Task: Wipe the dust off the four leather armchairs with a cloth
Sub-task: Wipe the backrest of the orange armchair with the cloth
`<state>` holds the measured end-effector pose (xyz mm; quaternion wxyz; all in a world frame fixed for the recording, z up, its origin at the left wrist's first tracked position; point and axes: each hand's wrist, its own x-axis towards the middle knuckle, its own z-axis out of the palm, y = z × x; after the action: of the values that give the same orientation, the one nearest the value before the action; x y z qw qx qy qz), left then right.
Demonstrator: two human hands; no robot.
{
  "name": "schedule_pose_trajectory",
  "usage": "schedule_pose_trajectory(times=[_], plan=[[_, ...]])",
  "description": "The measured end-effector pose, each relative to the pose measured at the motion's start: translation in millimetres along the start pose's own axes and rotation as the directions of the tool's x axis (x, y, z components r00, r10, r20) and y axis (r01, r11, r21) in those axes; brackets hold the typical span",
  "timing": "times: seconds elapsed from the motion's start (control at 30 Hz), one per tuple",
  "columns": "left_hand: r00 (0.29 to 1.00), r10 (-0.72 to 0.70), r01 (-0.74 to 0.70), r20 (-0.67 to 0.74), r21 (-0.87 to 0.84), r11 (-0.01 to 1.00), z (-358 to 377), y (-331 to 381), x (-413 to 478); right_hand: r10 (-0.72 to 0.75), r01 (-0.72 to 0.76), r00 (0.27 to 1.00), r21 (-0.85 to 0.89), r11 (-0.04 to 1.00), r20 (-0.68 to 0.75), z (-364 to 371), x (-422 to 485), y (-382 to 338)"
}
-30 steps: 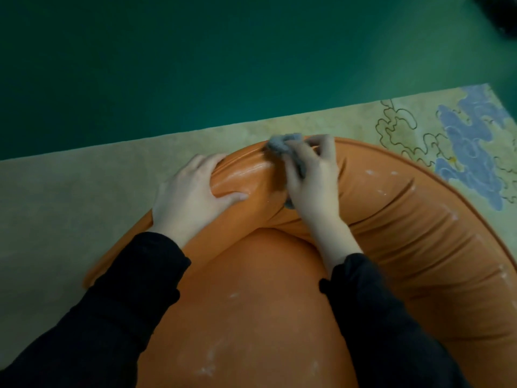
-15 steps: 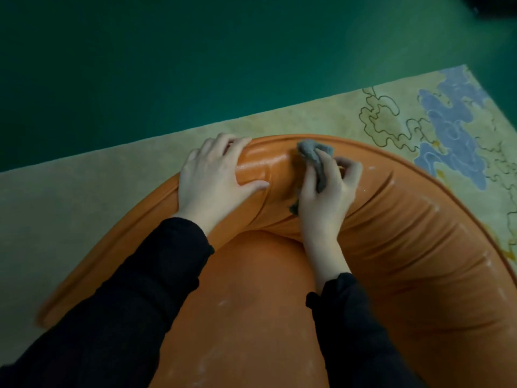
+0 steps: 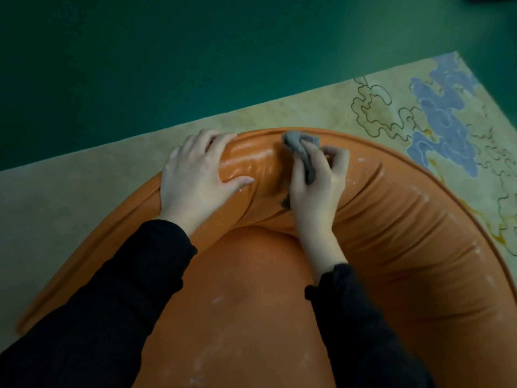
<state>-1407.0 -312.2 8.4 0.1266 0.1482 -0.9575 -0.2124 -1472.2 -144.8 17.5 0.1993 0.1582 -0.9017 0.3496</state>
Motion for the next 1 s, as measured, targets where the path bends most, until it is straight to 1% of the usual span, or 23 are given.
schedule_pose_trajectory(times=[0.07,0.23,0.4,0.6,0.67,0.77,0.87,0.93,1.0], plan=[[1.000,-0.009,0.009,0.007,-0.008,1.000,0,1,0,0.032,-0.032,0.999,-0.001,0.999,0.005,6,2,0],[1.000,-0.005,0.005,-0.001,-0.009,1.000,0,0,0,0.063,-0.063,0.997,-0.009,0.998,0.037,2,-44,3],[1.000,0.000,-0.001,-0.001,-0.009,1.000,-1,0,-1,0.100,-0.099,0.994,0.017,0.995,-0.048,0,-13,0],[1.000,0.003,-0.003,0.015,-0.007,1.000,-2,2,-1,0.154,-0.154,0.988,0.010,0.988,0.028,-6,-46,8],[1.000,0.002,-0.002,0.021,-0.004,1.000,-3,3,0,0.137,-0.137,0.991,0.010,0.990,-0.002,-9,-41,7],[1.000,-0.004,0.004,-0.011,-0.036,0.999,-2,7,2,0.138,-0.134,0.985,0.039,0.990,-0.103,-9,-12,4],[0.996,0.085,-0.086,-0.018,-0.054,0.995,6,24,10,0.145,-0.146,0.988,-0.012,0.989,-0.052,-3,-13,4],[0.991,0.133,-0.133,0.004,-0.017,0.991,14,38,17,0.144,-0.144,0.990,-0.047,0.988,-0.011,-3,-31,7],[0.990,0.140,-0.141,0.014,0.039,0.989,23,45,21,0.153,-0.152,0.988,-0.062,0.987,0.011,-6,-47,10]])
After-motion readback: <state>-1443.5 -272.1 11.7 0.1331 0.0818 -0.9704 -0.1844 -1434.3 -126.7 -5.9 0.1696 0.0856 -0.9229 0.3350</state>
